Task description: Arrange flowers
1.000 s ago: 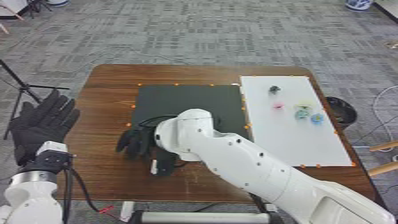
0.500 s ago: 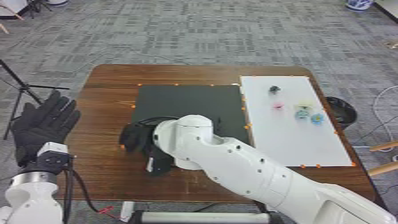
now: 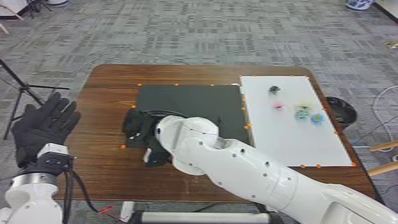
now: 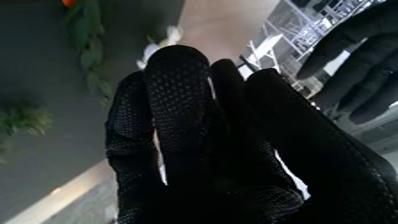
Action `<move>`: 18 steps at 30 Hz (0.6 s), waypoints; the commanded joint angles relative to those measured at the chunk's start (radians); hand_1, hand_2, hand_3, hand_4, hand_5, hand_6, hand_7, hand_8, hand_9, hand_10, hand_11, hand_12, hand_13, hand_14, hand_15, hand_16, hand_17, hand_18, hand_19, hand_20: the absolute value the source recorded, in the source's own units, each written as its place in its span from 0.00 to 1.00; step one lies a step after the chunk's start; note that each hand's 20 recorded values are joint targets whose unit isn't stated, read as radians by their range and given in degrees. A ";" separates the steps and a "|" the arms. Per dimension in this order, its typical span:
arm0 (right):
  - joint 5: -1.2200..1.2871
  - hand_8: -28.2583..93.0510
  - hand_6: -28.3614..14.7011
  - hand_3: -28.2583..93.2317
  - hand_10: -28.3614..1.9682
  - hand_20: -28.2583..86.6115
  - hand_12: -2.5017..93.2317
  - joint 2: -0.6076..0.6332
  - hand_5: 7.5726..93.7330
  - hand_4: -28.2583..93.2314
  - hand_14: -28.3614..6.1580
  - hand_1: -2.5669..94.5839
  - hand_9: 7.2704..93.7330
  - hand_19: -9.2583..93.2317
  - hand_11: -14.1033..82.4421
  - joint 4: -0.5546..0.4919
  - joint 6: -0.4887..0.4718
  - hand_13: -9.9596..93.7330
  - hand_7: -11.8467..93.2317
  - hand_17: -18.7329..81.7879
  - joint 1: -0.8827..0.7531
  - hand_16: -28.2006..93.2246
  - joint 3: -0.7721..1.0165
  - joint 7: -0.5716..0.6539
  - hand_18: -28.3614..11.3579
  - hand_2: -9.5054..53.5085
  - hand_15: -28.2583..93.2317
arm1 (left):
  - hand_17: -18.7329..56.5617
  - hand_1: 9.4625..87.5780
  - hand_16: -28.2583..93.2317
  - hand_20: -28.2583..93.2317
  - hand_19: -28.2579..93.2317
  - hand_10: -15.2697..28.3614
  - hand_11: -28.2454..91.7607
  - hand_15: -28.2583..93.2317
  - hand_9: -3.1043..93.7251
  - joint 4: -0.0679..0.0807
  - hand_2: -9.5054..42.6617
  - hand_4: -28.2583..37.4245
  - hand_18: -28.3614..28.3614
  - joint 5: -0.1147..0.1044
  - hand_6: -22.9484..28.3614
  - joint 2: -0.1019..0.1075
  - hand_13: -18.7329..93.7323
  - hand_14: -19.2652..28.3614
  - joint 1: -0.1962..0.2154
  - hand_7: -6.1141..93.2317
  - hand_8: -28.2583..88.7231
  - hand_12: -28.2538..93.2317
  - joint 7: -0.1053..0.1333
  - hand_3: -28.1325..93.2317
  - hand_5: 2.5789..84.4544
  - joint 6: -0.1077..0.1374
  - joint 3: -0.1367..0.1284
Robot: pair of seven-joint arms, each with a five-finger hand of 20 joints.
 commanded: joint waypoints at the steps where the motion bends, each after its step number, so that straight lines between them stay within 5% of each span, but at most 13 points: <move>1: 0.014 0.15 0.50 0.89 0.37 0.55 0.16 0.075 0.55 0.08 0.58 0.45 0.60 0.88 0.30 -0.098 0.048 0.79 0.23 0.53 0.003 0.46 0.072 0.015 0.15 0.34 0.74 | 0.17 0.16 0.19 0.32 0.54 0.70 0.40 0.44 0.39 0.001 0.55 0.00 0.78 0.012 0.64 -0.016 0.40 0.72 0.008 0.16 0.17 0.31 -0.017 0.83 0.51 -0.008 -0.003; 7: 0.012 0.15 0.49 0.87 0.36 0.55 0.16 0.220 0.56 0.08 0.56 0.43 0.59 0.88 0.29 -0.233 0.075 0.78 0.23 0.52 -0.053 0.46 0.224 0.000 0.15 0.28 0.75 | 0.17 0.16 0.19 0.32 0.53 0.70 0.40 0.44 0.39 -0.002 0.55 0.00 0.77 0.019 0.63 -0.024 0.40 0.71 0.012 0.16 0.17 0.31 -0.011 0.82 0.51 -0.012 -0.007; 10: 0.020 0.15 0.48 0.87 0.35 0.55 0.16 0.310 0.55 0.07 0.54 0.42 0.58 0.88 0.29 -0.311 -0.007 0.77 0.22 0.51 -0.124 0.46 0.348 -0.043 0.15 0.27 0.75 | 0.17 0.16 0.19 0.32 0.53 0.70 0.40 0.43 0.39 -0.003 0.55 0.00 0.77 0.024 0.63 -0.022 0.40 0.71 0.008 0.16 0.17 0.31 -0.012 0.82 0.51 -0.012 -0.008; 12: -0.027 0.15 0.48 0.86 0.35 0.55 0.17 0.366 0.54 0.07 0.53 0.42 0.57 0.87 0.28 -0.354 -0.039 0.76 0.22 0.51 -0.168 0.46 0.413 -0.037 0.15 0.26 0.76 | 0.17 0.15 0.19 0.31 0.53 0.69 0.40 0.43 0.39 -0.013 0.55 0.00 0.77 0.021 0.63 -0.016 0.40 0.71 0.016 0.16 0.17 0.31 -0.010 0.82 0.51 -0.004 -0.013; 18: -0.081 0.16 0.48 0.86 0.34 0.55 0.17 0.478 0.52 0.07 0.51 0.42 0.54 0.86 0.27 -0.367 -0.068 0.73 0.21 0.49 -0.263 0.46 0.579 0.020 0.15 0.21 0.76 | 0.18 0.15 0.19 0.31 0.53 0.69 0.40 0.42 0.39 -0.008 0.56 0.00 0.77 0.014 0.63 0.017 0.39 0.70 -0.027 0.15 0.17 0.31 -0.014 0.82 0.51 0.000 -0.003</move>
